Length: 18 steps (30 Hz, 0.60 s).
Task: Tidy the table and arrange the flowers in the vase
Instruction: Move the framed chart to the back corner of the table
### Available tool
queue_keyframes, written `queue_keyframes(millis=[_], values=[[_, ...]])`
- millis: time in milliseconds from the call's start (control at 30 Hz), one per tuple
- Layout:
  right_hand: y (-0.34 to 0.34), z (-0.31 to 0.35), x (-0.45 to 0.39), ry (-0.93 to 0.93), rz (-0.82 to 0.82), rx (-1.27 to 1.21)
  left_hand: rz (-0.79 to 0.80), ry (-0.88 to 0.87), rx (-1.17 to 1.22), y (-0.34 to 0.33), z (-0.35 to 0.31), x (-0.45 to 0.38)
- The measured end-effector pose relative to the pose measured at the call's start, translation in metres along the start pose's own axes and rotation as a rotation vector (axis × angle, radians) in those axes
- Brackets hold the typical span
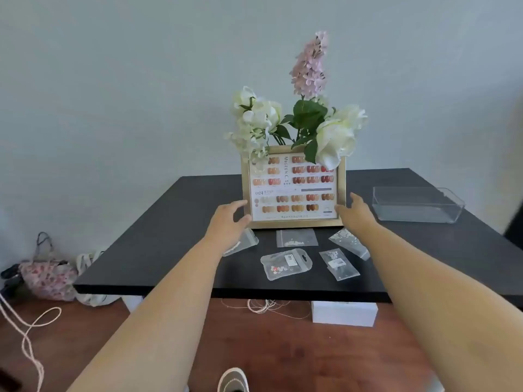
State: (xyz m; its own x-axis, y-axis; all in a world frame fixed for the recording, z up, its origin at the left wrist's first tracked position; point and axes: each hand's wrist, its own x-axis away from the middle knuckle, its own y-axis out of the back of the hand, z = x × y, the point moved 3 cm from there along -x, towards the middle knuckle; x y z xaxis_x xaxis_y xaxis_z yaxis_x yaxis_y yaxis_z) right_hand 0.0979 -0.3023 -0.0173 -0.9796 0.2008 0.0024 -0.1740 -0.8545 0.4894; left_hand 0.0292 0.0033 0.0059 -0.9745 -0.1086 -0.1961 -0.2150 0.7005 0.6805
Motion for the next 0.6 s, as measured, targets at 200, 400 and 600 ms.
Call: queue_keyframes(millis=[200,400,600], values=[[-0.009,-0.008,-0.036,-0.063,-0.042,-0.235,-0.047,0.134,0.255,-0.029,0.018,-0.043],[-0.02,-0.011,-0.055,-0.044,0.03,-0.292,0.031,0.151,0.437,-0.05,0.025,-0.07],[-0.022,-0.021,-0.049,0.044,0.121,-0.066,0.112,0.111,0.259,-0.04,0.036,-0.075]])
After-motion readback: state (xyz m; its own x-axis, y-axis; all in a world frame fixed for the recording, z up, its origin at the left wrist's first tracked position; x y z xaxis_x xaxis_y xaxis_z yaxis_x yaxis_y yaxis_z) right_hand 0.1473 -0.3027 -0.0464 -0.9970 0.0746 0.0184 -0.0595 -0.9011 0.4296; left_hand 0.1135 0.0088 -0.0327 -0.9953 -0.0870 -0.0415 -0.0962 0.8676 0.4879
